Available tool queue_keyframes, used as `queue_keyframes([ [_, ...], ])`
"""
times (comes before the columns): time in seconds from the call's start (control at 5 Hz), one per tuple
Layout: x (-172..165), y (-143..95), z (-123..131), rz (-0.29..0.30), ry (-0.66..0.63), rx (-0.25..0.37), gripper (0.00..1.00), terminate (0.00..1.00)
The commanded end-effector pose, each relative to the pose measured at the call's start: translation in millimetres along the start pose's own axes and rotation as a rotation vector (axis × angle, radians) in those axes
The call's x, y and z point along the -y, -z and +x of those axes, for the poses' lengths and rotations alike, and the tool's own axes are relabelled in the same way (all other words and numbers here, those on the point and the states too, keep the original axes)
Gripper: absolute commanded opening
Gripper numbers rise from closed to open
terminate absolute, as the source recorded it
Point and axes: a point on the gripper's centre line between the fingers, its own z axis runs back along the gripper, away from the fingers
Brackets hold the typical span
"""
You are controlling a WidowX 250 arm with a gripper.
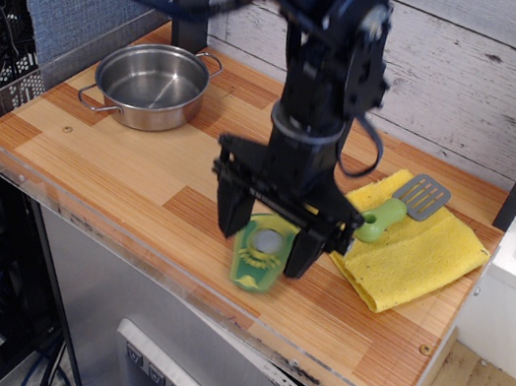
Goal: Put the food item under the yellow cloth on the left side
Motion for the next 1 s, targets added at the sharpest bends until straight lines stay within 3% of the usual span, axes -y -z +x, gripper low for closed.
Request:
queue_keyframes([
  [0.0, -26.9, -76.1, -4.8, -0.028, -0.066, 0.105, 1.00, 0.00],
  [0.2, -44.4, -100.7, -5.9, -0.045, -0.101, 0.109, 1.00, 0.00],
  [0.4, -55.7, -108.6, -6.3, -0.040, -0.129, 0.124, 1.00, 0.00],
  [0.6, -60.4, -108.7, -5.8, -0.028, -0.077, 0.110, 1.00, 0.00],
  [0.8, -60.4, -108.7, -5.8, -0.028, -0.077, 0.110, 1.00, 1.00],
])
